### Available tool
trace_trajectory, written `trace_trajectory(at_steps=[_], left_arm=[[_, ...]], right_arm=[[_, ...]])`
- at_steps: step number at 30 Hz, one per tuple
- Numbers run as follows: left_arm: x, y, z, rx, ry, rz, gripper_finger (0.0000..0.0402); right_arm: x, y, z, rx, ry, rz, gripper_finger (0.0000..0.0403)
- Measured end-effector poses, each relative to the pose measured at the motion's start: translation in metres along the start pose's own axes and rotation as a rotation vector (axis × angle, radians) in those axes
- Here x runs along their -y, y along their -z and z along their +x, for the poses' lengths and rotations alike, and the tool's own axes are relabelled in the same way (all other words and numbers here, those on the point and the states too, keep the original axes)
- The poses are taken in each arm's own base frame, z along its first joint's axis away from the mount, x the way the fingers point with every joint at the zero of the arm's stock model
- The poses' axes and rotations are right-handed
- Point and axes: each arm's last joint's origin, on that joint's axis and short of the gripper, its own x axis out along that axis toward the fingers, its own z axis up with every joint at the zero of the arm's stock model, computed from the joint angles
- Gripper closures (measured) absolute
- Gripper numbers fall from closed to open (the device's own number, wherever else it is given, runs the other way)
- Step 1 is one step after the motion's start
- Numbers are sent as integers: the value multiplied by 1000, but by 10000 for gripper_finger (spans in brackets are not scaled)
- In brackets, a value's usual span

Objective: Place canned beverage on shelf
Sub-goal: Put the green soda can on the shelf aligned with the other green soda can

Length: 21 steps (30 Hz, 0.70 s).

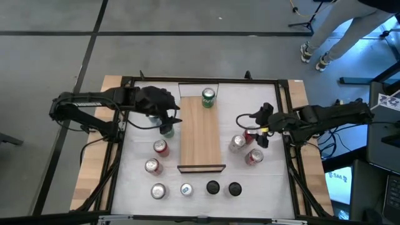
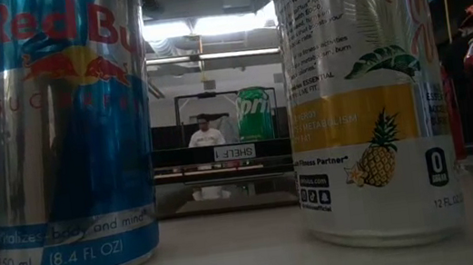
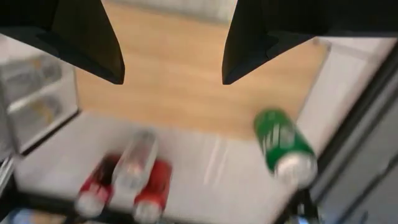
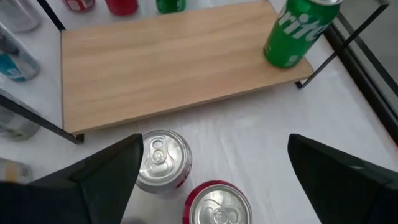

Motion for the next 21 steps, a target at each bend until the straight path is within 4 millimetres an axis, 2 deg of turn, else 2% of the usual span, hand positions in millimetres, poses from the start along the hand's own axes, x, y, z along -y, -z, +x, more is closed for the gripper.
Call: trace_trajectory(at_steps=[7, 21], left_arm=[[-3, 22, 9, -262, -61, -44, 140], [-1, 37, 64, -510, -170, -187, 140]], right_arm=[[-1, 2, 4, -6, 2, -3, 8], [-2, -1, 4, 21, -6, 6, 8]])
